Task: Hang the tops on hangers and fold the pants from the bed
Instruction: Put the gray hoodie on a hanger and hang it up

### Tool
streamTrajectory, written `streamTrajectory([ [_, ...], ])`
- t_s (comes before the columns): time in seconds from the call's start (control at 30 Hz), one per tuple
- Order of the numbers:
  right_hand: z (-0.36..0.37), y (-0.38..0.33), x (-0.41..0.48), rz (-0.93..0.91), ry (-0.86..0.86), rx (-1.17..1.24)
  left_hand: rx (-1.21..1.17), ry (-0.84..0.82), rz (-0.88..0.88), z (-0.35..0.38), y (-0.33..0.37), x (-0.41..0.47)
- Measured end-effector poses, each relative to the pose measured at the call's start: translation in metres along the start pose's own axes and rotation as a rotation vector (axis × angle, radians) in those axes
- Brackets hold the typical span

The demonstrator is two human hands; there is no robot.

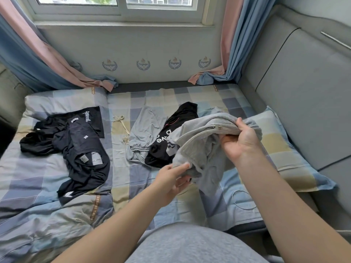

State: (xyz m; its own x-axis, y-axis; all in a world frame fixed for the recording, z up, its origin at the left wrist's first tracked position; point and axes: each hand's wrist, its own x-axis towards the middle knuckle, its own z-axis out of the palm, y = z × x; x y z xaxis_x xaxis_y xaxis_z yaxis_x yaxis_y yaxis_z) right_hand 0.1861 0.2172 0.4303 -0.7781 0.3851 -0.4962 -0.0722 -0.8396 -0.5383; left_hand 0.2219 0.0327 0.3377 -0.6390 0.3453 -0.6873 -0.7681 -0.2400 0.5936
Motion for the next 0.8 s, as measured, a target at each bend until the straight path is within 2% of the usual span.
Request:
streamTrajectory([
  [0.1,-0.007,0.005,0.001,0.032,-0.007,-0.014,0.049,0.194,0.048,-0.014,0.006,0.011],
  [0.23,-0.022,0.013,0.003,0.079,0.039,-0.082,-0.096,0.404,0.164,-0.033,0.038,0.013],
  [0.33,-0.047,0.029,0.005,0.187,0.119,-0.224,-0.164,0.370,0.336,-0.042,0.069,0.006],
  [0.4,-0.069,0.044,0.000,0.350,0.144,-0.373,-0.186,0.309,0.451,-0.041,0.088,-0.006],
  [0.5,-0.095,0.056,-0.014,0.692,-0.113,-0.857,-0.084,0.216,0.521,-0.030,0.101,-0.022],
  [0.53,-0.097,0.057,-0.018,0.751,-0.203,-0.972,-0.021,0.197,0.516,-0.026,0.102,-0.026],
  [0.57,-0.095,0.058,-0.019,0.738,-0.260,-1.048,0.039,0.179,0.506,-0.022,0.100,-0.029],
  [0.6,-0.090,0.058,-0.020,0.640,-0.288,-1.116,0.097,0.165,0.500,-0.019,0.098,-0.032],
  [0.67,-0.076,0.059,-0.019,0.256,-0.327,-1.309,0.218,0.141,0.514,-0.014,0.092,-0.034],
  [0.73,-0.062,0.057,-0.019,-0.119,-0.466,-1.494,0.332,0.103,0.531,-0.012,0.090,-0.037],
  [0.8,-0.051,0.058,-0.018,-0.284,-0.641,-1.613,0.427,0.044,0.533,-0.012,0.093,-0.040],
])
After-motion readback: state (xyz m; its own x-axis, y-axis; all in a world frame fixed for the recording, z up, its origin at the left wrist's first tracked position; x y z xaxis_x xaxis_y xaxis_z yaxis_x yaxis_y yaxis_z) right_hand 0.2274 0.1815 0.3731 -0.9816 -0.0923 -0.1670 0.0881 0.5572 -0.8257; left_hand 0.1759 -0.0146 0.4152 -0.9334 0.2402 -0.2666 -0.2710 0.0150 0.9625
